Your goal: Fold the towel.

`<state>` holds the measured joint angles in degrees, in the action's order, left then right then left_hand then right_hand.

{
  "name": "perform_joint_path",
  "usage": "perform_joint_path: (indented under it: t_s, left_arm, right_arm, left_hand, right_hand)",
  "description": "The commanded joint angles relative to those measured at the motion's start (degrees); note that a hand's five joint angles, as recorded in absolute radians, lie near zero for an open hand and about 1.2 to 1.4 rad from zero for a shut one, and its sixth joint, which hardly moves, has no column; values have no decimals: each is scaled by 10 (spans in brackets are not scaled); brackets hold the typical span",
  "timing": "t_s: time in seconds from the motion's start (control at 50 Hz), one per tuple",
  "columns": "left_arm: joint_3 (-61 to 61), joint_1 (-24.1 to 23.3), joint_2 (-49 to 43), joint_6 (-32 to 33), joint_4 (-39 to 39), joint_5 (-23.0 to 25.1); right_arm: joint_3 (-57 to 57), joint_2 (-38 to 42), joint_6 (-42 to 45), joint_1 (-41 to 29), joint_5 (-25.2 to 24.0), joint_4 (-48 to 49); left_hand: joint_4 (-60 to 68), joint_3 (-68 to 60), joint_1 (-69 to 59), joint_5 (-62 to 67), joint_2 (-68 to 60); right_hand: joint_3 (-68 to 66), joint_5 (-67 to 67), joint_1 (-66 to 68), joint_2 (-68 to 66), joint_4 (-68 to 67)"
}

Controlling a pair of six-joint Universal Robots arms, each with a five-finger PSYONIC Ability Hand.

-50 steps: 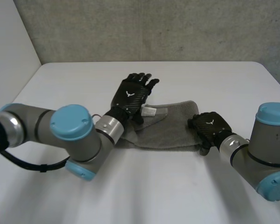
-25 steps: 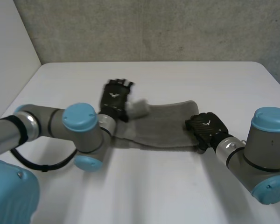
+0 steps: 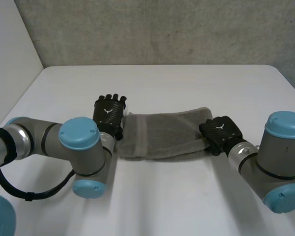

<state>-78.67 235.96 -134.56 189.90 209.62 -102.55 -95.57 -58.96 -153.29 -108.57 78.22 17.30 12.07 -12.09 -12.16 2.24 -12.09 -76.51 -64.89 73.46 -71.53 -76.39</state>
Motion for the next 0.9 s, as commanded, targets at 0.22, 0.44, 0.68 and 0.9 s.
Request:
perform_joint_path:
  t_s: [0.22, 0.44, 0.68, 0.9]
  left_arm:
    - [-109, 23, 200, -1, 2, 12]
    - [-142, 35, 261, -5, 7, 47]
    - [-151, 44, 260, -6, 7, 47]
    - [-148, 45, 260, -12, 7, 48]
  right_arm:
    - [39, -60, 302, -8, 52, -126]
    - [164, 15, 402, -201, 1, -55]
    - [233, 172, 536, -292, -55, -39]
    - [169, 1, 244, -262, -3, 41]
  left_hand:
    - [-8, 9, 9, -10, 9]
    - [-8, 9, 9, -10, 9]
    - [-8, 9, 9, -10, 9]
    - [-8, 9, 9, -10, 9]
  right_hand:
    - [-35, -51, 65, -85, -36]
    - [-35, -51, 65, -85, -36]
    - [-35, -51, 65, -85, -36]
    - [665, 649, -635, 615, 664]
